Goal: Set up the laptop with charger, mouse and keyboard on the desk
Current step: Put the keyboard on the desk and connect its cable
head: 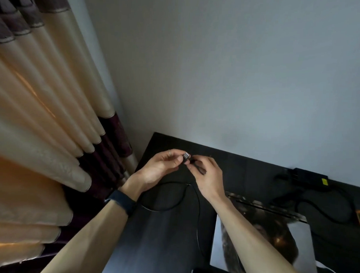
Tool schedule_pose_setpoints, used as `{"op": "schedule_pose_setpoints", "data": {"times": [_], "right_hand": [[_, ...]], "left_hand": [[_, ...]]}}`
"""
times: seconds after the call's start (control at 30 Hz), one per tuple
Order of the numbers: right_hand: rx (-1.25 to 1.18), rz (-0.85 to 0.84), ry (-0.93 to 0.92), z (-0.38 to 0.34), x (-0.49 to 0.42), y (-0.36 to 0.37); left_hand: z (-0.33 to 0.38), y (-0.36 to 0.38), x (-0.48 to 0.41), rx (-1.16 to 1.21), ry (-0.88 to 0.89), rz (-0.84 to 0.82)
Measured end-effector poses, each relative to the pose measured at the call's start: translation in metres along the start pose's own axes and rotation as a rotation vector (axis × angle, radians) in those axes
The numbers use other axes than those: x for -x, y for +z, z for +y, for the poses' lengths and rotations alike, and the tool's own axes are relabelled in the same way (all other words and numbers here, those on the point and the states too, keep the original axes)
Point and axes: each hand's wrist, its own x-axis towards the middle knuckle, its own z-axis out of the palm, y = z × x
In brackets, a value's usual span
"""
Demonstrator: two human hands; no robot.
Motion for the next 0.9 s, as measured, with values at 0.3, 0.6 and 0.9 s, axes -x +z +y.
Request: {"op": "schedule_pose_setpoints", "data": {"times": [0.3,0.6,0.9], "right_hand": [[-0.328,-0.105,0.241,-0.021,0.061,-0.035],[-0.21,-0.155,0.238,-0.009,0.075,-0.057],[0.001,-0.284,0.361,0.057,0.087,-0.048]], "left_hand": [[-0.043,-0.003,0.009,0.307,-0.211,-0.101],[-0.077,0.027,0.0,0.125,-0.287,-0.172],[-0.083,0.046,-0.021,-0.842,-0.247,-0.265]]}}
